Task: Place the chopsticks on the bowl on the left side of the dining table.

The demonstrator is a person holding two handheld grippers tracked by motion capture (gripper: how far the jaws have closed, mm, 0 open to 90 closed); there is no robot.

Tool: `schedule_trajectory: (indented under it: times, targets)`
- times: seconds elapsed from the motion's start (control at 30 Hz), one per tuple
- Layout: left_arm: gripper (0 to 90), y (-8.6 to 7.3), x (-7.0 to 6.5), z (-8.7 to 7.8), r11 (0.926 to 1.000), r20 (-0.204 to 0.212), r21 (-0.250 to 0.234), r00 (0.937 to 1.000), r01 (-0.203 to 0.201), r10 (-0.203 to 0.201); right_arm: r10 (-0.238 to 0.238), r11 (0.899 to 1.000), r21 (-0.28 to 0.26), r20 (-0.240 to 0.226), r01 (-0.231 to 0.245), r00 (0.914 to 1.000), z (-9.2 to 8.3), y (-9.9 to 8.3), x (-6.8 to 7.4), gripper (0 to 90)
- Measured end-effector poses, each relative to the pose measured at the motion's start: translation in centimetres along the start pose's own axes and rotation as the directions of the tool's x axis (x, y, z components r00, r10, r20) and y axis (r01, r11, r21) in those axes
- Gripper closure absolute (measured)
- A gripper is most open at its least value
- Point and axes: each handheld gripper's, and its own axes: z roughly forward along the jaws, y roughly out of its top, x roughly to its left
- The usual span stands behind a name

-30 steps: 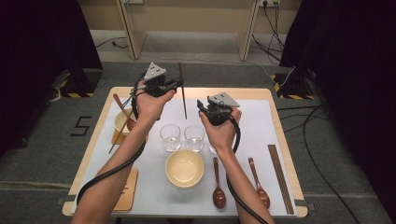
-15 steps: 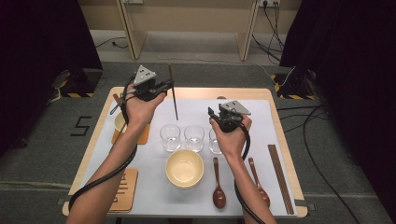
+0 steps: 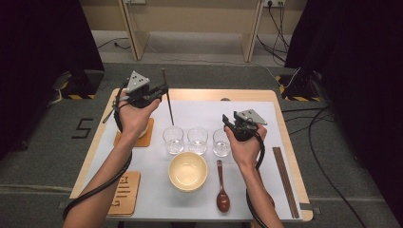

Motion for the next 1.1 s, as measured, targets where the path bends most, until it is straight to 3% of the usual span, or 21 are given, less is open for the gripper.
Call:
schedule_trajectory:
  times: [0.7,1.1]
  targets:
    - [83.9,-1.3,1.0,-3.3,1.0000,-0.036,-0.001,0.9993,0.006,-0.006,0.052,0.999,-0.001,0.055,-0.052,0.9971,-2.6,-3.5,-2.7,52.3]
    - [83.9,-2.2,1.7,-5.4,1.0000,-0.054,0.001,0.9985,0.005,-0.005,0.072,0.997,0.005,0.070,-0.072,0.9950,-3.3,-4.9,-3.4,52.3]
